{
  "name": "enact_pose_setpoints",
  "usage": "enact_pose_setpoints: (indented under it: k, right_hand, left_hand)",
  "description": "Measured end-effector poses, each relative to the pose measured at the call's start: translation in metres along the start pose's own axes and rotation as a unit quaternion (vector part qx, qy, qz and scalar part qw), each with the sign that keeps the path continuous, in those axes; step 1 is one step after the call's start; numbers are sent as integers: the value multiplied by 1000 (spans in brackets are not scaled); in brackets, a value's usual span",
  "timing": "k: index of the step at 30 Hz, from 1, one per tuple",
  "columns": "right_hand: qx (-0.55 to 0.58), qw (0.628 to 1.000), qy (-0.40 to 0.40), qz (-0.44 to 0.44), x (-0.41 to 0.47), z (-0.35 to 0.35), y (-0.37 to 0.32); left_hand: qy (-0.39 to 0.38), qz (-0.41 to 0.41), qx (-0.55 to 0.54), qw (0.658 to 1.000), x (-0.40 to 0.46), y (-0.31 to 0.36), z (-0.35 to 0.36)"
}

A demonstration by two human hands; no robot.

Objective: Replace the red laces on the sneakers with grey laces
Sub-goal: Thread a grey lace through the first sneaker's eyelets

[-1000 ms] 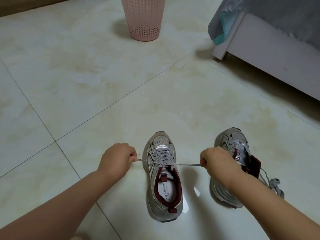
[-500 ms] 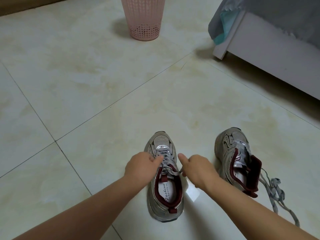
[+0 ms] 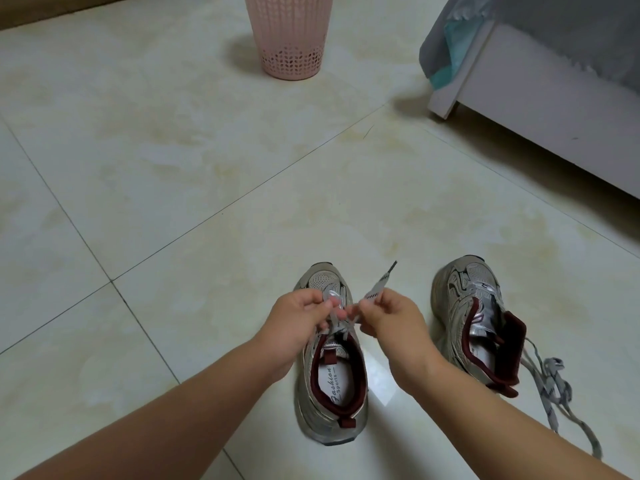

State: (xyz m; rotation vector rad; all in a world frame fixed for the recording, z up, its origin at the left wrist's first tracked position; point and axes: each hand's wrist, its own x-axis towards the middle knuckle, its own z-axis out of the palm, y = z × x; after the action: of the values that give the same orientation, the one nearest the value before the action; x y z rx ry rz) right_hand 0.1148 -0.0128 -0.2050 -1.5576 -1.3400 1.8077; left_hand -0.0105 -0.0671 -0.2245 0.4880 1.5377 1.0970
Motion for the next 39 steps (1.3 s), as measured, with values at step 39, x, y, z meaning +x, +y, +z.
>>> enact_pose_setpoints:
  k: [39]
  right_hand:
    - [-141,989,-50,9,6,10,8]
  left_hand:
    - [33,-22,-20,999,9,-3,-6]
